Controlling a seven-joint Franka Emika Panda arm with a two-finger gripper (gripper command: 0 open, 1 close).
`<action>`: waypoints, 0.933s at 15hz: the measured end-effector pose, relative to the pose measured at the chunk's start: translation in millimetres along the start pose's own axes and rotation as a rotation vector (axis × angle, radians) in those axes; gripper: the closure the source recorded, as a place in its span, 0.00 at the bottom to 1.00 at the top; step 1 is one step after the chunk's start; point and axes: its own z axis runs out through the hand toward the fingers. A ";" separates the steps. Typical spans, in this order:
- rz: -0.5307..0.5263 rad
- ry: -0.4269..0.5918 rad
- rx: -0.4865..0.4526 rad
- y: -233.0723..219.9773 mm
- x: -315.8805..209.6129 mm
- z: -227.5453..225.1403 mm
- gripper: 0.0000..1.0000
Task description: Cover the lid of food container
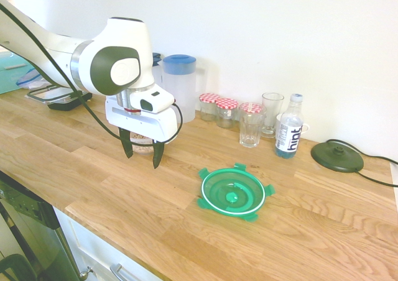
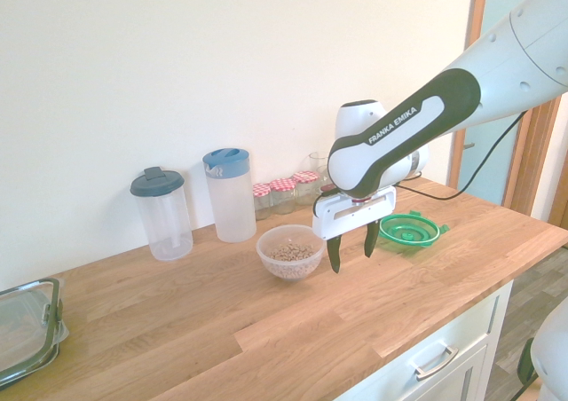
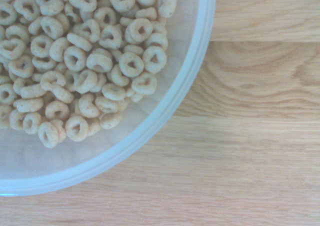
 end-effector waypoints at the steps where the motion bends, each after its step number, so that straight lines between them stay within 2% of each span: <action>1: 0.000 -0.001 -0.001 0.0 0.0 0.4 0.00; 3: 0.006 -0.016 0.024 -3.4 2.8 -6.6 0.00; 6: -0.043 -0.126 0.115 -0.2 30.3 -43.0 0.00; 9: -0.073 -0.219 0.171 38.2 83.3 -70.4 0.00; 11: -0.086 -0.299 0.205 69.8 116.2 -63.1 0.00; 14: -0.053 -0.351 0.255 122.5 173.0 -53.9 0.00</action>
